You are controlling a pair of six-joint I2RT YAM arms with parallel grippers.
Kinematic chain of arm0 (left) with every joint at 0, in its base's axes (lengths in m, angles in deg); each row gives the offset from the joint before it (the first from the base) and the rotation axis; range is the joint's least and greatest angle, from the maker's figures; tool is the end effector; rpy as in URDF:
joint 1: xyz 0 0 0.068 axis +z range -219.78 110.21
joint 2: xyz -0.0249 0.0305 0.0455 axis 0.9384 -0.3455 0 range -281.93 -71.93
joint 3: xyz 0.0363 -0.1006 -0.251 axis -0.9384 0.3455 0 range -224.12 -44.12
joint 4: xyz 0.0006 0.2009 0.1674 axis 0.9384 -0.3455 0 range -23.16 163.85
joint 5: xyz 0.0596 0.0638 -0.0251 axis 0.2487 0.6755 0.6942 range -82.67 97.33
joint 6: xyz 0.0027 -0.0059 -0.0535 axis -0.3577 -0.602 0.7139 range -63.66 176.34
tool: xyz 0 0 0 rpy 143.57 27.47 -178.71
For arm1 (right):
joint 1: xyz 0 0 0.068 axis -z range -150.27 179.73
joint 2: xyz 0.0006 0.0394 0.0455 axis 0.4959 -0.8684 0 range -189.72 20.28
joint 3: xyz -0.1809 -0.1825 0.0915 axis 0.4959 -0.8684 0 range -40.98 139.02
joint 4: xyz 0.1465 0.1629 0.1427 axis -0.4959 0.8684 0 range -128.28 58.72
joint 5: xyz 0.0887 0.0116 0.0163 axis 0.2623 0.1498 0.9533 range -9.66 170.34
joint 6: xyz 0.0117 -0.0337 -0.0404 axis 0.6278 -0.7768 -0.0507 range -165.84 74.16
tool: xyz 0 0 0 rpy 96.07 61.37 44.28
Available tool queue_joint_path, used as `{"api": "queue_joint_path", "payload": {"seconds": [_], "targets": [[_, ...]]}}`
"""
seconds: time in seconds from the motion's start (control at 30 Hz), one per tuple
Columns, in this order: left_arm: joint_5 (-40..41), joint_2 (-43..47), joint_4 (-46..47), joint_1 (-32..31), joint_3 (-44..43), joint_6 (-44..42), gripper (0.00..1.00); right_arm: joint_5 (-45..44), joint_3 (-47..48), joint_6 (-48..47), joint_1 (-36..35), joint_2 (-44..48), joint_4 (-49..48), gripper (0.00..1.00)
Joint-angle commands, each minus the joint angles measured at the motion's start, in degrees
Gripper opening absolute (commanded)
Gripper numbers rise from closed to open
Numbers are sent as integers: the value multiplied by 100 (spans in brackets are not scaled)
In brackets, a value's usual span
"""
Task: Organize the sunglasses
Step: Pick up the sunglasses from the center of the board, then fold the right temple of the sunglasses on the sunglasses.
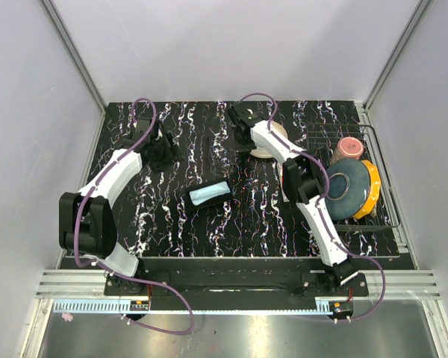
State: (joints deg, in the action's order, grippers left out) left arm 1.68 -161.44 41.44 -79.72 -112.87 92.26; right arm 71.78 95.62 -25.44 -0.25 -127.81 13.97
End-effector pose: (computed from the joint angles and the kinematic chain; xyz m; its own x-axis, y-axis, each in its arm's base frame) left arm 0.3281 -0.0610 0.2593 -0.7733 -0.4573 -0.4392 -0.2765 0.8665 -0.4155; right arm 0.4743 0.2675 0.1651 -0.8805 -0.1099 -0.4612 -0.1389 0.9899 0.0292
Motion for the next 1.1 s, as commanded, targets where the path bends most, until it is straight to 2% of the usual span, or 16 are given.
{"api": "queue_joint_path", "payload": {"seconds": [0.0, 0.17, 0.23, 0.57, 0.6, 0.63, 0.7, 0.73, 0.77, 0.8, 0.83, 0.87, 0.9, 0.93, 0.97, 1.07], "targets": [[2, 267, 182, 79, -235, -251, 71, -120, -53, -361, 18, 754, -468, 0], [-313, 540, 269, 132, -516, -629, 62, 240, -852, -1071, 27, 1993, -1207, 0], [-874, 715, 427, 184, -639, -902, 55, 398, -1273, -1275, 18, 2606, -1559, 0], [-4925, 1735, 1982, 255, -824, -1211, 51, 1356, -3384, -2014, 18, 5368, -3211, 0], [-5494, 1753, 2218, 255, -824, -923, 51, 1574, -3489, -2014, 27, 5692, -3317, 0], [-5752, 1779, 3056, 264, -755, -659, 51, 1689, -3517, -2014, 27, 5834, -3361, 0], [-6566, 1797, 4236, 255, -684, 534, 51, 2067, -3657, -2242, 18, 6281, -3519, 0], [-6763, 1771, 5861, 255, -588, 1104, 50, 2190, -3710, -2286, 27, 6423, -3589, 0], [-6878, 1693, 6712, 264, -561, 2319, 50, 2409, -3762, -2295, 27, 6555, -3721, 0], [-6984, 1631, 7530, 264, -543, 2906, 49, 2533, -3841, -2295, 18, 6782, -3783, 0], [-7002, 1569, 9069, 255, -552, 3477, 48, 2674, -3868, -2287, 18, 6880, -3827, 0], [-6994, 1395, 9824, 238, -586, 4057, 46, 2927, -3895, -2269, 18, 6968, -3897, 0], [-6959, 1297, 10580, 203, -639, 5229, 43, 3069, -3921, -2243, 18, 7117, -3924, 0], [-6924, 1174, 11841, 176, -831, 5763, 42, 3227, -3939, -2208, 27, 7171, -3968, 0], [-6915, 947, 12245, 63, -963, 6534, 39, 3446, -3974, -2173, 27, 7232, -4038, 0], [-6905, 699, 12785, -323, -1342, 7015, 32, 3746, -4088, -2076, 27, 7391, -4187, 0]]}}
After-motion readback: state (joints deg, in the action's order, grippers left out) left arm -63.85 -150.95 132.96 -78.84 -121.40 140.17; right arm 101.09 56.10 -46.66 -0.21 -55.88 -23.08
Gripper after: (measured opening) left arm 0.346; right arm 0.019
